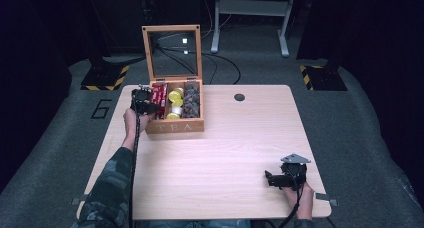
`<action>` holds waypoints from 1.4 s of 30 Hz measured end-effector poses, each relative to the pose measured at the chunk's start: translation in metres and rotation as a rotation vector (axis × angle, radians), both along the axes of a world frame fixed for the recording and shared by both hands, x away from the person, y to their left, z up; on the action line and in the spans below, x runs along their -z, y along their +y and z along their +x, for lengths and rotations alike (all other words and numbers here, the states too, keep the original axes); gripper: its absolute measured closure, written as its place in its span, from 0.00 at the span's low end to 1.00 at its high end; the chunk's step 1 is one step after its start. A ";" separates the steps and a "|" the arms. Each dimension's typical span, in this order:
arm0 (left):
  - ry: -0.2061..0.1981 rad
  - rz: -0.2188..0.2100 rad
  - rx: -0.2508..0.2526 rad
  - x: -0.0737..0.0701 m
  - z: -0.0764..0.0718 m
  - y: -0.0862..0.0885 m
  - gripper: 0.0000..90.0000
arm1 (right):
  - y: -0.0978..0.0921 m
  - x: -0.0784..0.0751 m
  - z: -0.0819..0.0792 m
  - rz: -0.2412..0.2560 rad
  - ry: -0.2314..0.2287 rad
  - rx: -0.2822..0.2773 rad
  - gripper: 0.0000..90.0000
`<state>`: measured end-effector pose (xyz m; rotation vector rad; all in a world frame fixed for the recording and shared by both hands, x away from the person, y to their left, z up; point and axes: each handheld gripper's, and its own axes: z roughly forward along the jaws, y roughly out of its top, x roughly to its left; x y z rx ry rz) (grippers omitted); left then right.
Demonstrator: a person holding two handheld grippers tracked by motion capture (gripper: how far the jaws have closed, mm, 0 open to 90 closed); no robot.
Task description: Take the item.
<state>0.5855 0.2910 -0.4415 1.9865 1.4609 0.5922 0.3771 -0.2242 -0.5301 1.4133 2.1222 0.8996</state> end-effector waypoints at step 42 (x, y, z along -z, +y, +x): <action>-0.060 -0.088 -0.054 -0.011 -0.010 0.016 0.99 | 0.000 0.000 0.000 -0.001 0.000 -0.002 0.00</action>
